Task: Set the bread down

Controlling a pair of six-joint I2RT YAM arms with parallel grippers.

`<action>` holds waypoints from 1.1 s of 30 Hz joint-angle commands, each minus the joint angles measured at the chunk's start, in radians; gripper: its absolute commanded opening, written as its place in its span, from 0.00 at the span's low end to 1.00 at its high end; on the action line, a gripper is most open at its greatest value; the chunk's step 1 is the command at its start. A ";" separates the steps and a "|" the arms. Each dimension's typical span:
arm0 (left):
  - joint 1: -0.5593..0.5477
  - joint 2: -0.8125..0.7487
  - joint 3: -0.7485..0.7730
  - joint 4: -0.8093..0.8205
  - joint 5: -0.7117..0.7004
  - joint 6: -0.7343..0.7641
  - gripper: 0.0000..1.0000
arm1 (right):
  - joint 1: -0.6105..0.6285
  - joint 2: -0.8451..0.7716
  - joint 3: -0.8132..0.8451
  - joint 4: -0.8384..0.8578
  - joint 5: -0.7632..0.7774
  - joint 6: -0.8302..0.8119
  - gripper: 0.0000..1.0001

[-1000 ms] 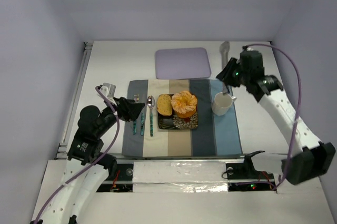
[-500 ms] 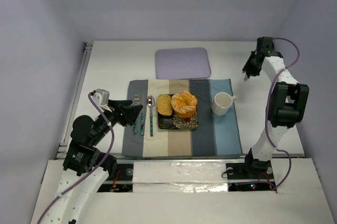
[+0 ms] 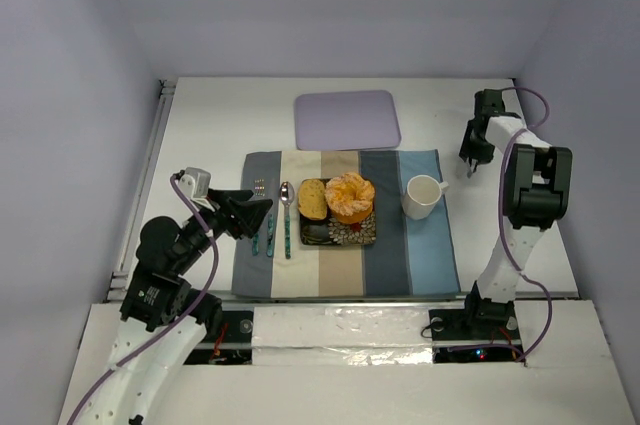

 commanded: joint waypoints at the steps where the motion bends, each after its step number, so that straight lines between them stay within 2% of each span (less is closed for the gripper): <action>1: -0.006 0.015 0.000 0.043 0.003 0.013 0.57 | 0.005 0.007 -0.004 0.067 0.052 -0.036 0.46; 6: -0.006 0.018 0.004 0.040 0.003 0.015 0.57 | 0.005 0.032 0.025 0.044 0.039 -0.022 0.66; 15: -0.006 0.032 0.003 0.042 -0.002 0.013 0.57 | 0.005 0.003 0.059 0.005 0.046 0.048 0.85; 19: -0.006 0.038 -0.002 0.039 -0.014 0.012 0.59 | 0.005 -0.115 0.097 0.000 -0.048 0.174 0.86; 23: -0.006 0.049 -0.002 0.042 -0.010 0.013 0.61 | 0.031 -0.353 0.001 0.120 -0.203 0.320 0.82; 24: -0.006 0.053 0.000 0.040 -0.011 0.013 0.61 | 0.031 -0.476 -0.044 0.159 -0.259 0.344 0.79; 25: -0.006 0.055 0.003 0.037 -0.016 0.013 0.62 | 0.057 -0.543 -0.153 0.207 -0.378 0.396 0.78; 26: -0.006 0.058 0.006 0.029 -0.028 0.015 0.63 | 0.069 -0.610 -0.214 0.300 -0.422 0.425 0.76; 28: -0.006 0.058 0.008 0.028 -0.039 0.018 0.64 | 0.092 -0.803 -0.330 0.389 -0.555 0.500 0.51; 29: -0.006 0.052 0.004 0.029 -0.045 0.016 0.64 | 0.121 -0.867 -0.440 0.467 -0.591 0.527 0.41; 30: -0.006 0.049 0.003 0.032 -0.048 0.015 0.64 | 0.147 -0.940 -0.499 0.509 -0.612 0.553 0.14; 31: -0.006 0.047 0.003 0.031 -0.052 0.015 0.64 | 0.182 -1.105 -0.562 0.562 -0.611 0.594 0.05; 32: -0.006 0.044 0.003 0.031 -0.056 0.016 0.64 | 0.254 -1.186 -0.664 0.646 -0.603 0.611 0.01; 33: -0.006 0.038 0.001 0.034 -0.056 0.018 0.64 | 0.278 -1.249 -0.697 0.652 -0.602 0.622 0.00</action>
